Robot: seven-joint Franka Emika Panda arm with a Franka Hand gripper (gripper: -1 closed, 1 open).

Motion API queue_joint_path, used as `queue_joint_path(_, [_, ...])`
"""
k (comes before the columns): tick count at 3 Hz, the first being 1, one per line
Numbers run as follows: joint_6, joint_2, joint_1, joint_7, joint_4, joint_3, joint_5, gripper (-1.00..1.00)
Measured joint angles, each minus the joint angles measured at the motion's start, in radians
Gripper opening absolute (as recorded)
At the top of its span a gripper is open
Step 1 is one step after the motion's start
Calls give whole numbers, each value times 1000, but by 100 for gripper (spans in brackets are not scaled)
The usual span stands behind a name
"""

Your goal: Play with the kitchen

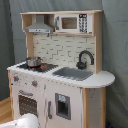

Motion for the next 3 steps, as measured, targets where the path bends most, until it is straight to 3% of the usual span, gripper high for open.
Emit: queue_joint_path(3, [240,8,176,1,-289,81,-82,100])
